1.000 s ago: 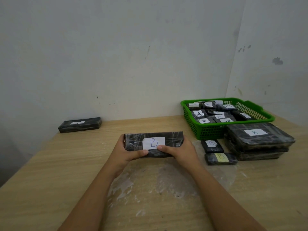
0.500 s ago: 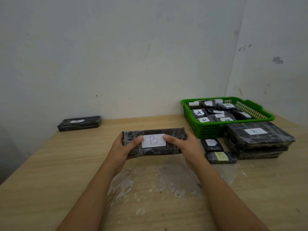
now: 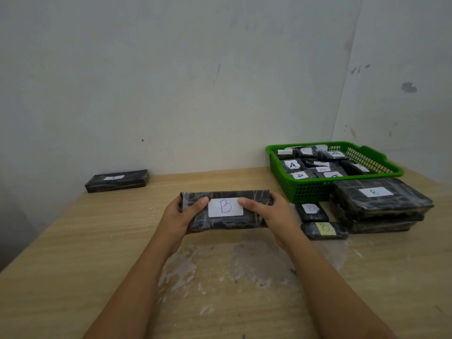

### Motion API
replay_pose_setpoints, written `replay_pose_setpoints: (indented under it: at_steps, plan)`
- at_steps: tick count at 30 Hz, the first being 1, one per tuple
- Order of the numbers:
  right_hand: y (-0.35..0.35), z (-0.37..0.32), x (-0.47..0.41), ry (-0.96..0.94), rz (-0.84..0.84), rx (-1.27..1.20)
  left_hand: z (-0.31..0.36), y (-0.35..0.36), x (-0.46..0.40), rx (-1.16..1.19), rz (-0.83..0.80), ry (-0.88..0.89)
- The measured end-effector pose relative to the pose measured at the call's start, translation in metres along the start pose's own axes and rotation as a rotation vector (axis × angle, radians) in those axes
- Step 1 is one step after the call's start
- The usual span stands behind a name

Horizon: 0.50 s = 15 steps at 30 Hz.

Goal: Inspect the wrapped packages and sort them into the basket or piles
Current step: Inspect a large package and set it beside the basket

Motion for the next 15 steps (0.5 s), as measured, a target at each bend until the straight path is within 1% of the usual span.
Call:
replay_pose_setpoints:
  at_steps: [2, 4, 10, 15]
  plan:
    - [-0.002, 0.0, 0.001, -0.018, 0.053, 0.133, 0.0, 0.002, 0.001, -0.056, 0.004, 0.014]
    - [-0.004, 0.001, 0.001, -0.026, 0.101, 0.188, 0.002, 0.004, 0.003, -0.101, 0.009, 0.036]
    - [-0.014, -0.004, 0.002, -0.032, 0.209, 0.269, 0.01, 0.012, 0.01, -0.253, 0.015, 0.127]
    - [-0.014, 0.003, -0.001, -0.017, 0.217, 0.292, 0.01, 0.013, 0.011, -0.26, 0.019, 0.136]
Point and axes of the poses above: each hand's wrist, its own x-axis away from the middle knuckle, its own y-axis out of the palm, z = x × y, the point moved 9 cm from there along -x, towards the middle knuckle, and after that the axes turned 4 degrees about -z, right-handed, at the moved point
